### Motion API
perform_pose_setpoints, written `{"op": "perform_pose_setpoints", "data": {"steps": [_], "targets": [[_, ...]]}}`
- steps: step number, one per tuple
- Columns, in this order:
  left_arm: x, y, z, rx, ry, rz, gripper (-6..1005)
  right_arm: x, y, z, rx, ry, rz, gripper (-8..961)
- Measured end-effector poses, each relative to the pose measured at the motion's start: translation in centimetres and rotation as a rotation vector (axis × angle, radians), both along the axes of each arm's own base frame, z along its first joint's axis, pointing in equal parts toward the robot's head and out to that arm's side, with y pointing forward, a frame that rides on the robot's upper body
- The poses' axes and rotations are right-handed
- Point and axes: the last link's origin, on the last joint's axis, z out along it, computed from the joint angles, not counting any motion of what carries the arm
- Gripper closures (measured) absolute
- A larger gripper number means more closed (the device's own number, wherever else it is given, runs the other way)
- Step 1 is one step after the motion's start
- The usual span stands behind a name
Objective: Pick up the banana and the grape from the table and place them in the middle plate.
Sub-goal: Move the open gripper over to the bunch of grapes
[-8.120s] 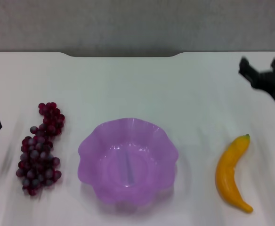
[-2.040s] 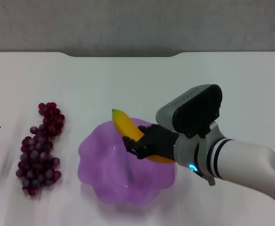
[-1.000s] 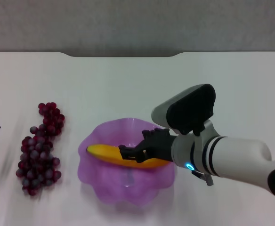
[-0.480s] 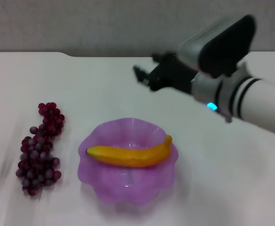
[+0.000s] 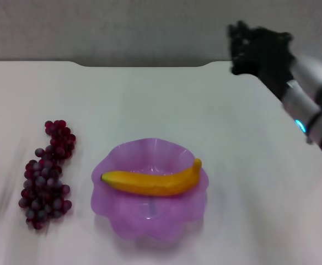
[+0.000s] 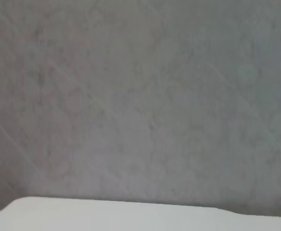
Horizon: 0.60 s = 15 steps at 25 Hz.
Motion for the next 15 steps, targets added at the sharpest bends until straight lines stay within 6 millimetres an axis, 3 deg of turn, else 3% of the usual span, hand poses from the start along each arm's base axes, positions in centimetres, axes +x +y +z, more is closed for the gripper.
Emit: {"op": "perform_pose_setpoints", "data": {"steps": [5,15], "targets": [[0.0,0.0,-0.2,-0.020,-0.051,-0.006,138,3.5,-2.0,-0.4,0.150,0.039,0.019,924],[1.5,-0.4,-0.6,-0.042,-0.146,-0.123,138,12.2,-5.2,0.1,0.287,0.044,-0.181,931]]}}
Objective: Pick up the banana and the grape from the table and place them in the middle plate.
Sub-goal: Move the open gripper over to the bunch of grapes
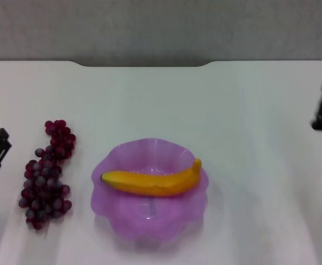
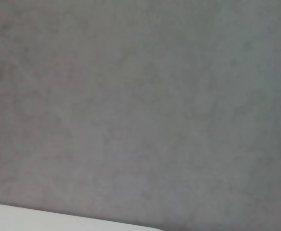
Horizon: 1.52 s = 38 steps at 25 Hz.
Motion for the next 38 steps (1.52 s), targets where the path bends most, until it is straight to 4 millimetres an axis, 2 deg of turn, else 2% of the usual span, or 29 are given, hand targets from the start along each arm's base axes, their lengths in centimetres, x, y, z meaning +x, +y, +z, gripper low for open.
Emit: {"op": "perform_pose_setpoints", "data": {"steps": [2,5,10,13,19,26,31,38], "targets": [[0.4,-0.1,-0.2,-0.019,-0.011,-0.028,138,1.8,-0.8,0.0,-0.003,-0.005,-0.052,932],[0.4,-0.2,-0.9,-0.076,0.008,-0.037,138,2.9,-1.5,-0.7,-0.041,0.000,-0.081,932],[0.0,-0.2,-1.7,-0.163,0.009,-0.027,138,2.4,-2.0,-2.1,-0.102,0.001,-0.062,931],[-0.3,0.0,-1.5,-0.210,-0.007,-0.029,138,2.5,-1.9,-2.7,-0.144,-0.010,-0.075,931],[-0.8,1.0,0.9,-0.321,-0.031,-0.042,137,3.2,-1.8,-3.2,-0.192,-0.023,-0.116,931],[-0.8,1.7,4.3,-0.390,-0.013,-0.022,136,2.9,-1.1,-3.7,-0.225,-0.028,-0.115,930],[0.4,2.4,4.9,-0.448,-0.002,-0.033,135,3.1,-0.8,-4.0,-0.250,-0.033,-0.133,930],[3.8,3.9,4.8,-0.568,0.183,0.004,134,3.3,-0.6,-4.3,-0.272,-0.039,-0.147,929]]}}
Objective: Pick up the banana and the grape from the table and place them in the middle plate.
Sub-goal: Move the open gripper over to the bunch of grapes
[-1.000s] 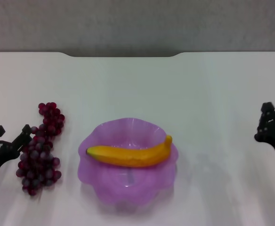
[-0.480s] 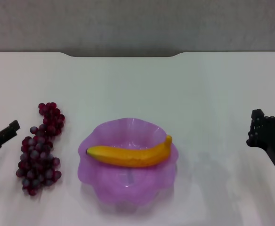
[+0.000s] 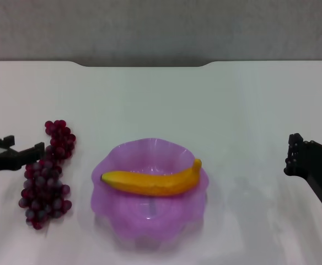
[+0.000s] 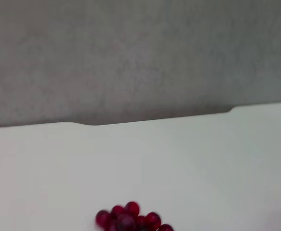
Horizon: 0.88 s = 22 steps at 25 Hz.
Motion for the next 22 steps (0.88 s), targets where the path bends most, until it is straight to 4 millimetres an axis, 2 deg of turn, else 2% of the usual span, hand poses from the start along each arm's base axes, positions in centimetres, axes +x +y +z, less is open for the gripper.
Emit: {"op": "perform_pose_setpoints", "data": {"steps": [4,7,17,22], "targets": [[2.3,0.1,0.7,-0.016,0.047,-0.009,133,0.0,0.0,-0.1,-0.004,-0.002,0.000,929],[3.1,0.1,1.0,-0.032,0.085,0.004,133,0.2,-0.1,-0.1,-0.006,-0.005,-0.004,929],[3.5,-0.1,-0.1,-0.115,0.195,0.103,131,0.1,0.0,-0.1,-0.009,0.004,-0.002,929],[4.2,0.2,-0.8,-0.136,0.229,0.093,130,0.0,0.1,-0.2,-0.010,0.009,-0.001,929]]}}
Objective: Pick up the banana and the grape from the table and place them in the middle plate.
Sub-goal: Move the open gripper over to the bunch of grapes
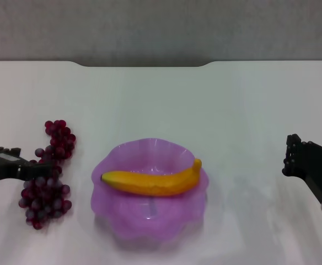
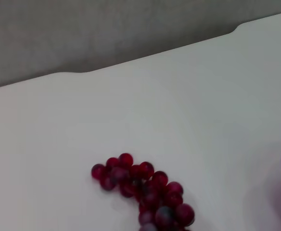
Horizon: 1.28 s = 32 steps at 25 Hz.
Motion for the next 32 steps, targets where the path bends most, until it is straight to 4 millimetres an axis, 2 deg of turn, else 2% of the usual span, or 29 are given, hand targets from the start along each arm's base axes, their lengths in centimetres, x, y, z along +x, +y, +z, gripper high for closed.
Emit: {"op": "perform_pose_setpoints", "data": {"steps": [10,17,25,32], "targets": [[1.8,0.9,-2.1,-0.049,0.010,-0.057,129,0.1,0.1,0.0,-0.002,0.001,-0.001,929],[0.5,1.7,-2.5,-0.014,0.014,-0.020,129,-0.1,0.1,-0.2,-0.010,0.022,-0.001,928],[-2.1,2.4,-3.6,-0.018,0.019,0.065,128,-0.2,0.0,-0.4,-0.017,0.020,0.004,928],[-2.2,2.9,-3.3,0.024,0.027,0.056,128,-0.2,0.0,-0.5,-0.022,0.018,0.007,928]]}}
